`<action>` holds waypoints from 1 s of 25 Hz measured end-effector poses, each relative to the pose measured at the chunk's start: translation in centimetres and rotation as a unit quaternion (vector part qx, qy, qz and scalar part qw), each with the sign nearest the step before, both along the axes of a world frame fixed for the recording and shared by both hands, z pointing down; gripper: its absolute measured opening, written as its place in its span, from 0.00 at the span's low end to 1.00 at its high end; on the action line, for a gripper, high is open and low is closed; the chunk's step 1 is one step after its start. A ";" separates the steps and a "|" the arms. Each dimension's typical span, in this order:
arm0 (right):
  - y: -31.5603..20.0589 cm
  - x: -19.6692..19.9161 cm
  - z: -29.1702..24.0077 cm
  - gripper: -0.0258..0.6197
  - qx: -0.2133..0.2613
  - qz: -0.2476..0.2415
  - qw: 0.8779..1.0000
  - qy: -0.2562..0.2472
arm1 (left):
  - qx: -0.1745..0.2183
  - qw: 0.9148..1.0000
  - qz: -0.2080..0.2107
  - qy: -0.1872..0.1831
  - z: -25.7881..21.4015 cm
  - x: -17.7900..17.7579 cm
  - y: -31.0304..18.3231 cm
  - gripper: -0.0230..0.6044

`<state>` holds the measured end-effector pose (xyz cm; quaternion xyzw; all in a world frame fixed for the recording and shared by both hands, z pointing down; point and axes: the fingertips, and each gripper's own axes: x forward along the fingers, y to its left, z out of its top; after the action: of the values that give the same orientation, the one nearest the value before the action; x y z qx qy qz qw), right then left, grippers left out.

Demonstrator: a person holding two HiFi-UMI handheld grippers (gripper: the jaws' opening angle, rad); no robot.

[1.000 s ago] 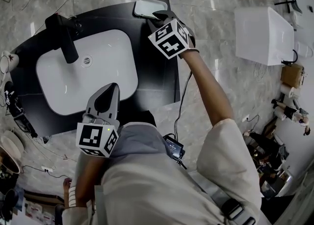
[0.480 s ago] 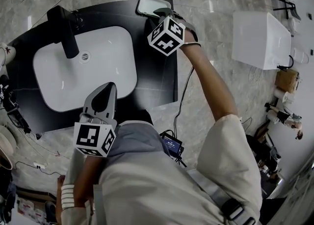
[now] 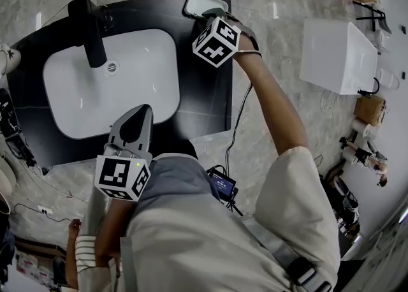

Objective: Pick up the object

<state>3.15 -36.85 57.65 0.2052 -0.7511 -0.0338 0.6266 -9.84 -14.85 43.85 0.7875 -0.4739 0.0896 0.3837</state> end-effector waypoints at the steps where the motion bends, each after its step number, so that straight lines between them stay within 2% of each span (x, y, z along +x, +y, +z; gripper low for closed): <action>1: -0.1 0.0 0.0 0.12 -0.001 0.000 1.000 0.001 | 0.000 1.000 0.000 0.001 0.0 0.0 0.1 0.04; 8: 0.0 0.0 0.2 0.09 -0.019 0.001 1.000 0.014 | -0.007 1.000 -0.010 0.006 0.4 -1.2 0.5 0.04; 13: 0.4 0.1 0.2 0.06 -0.012 0.000 1.000 0.028 | -0.007 1.000 -0.010 0.011 0.3 -1.2 0.7 0.04; 25: 1.6 1.0 -1.0 0.06 -0.009 0.050 0.999 -0.003 | 0.005 1.000 0.008 0.014 -0.5 -0.5 0.3 0.04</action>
<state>4.10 -35.23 56.69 0.2371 -0.7422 0.0051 0.6268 -10.35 -14.60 43.36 0.7942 -0.4625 0.0793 0.3861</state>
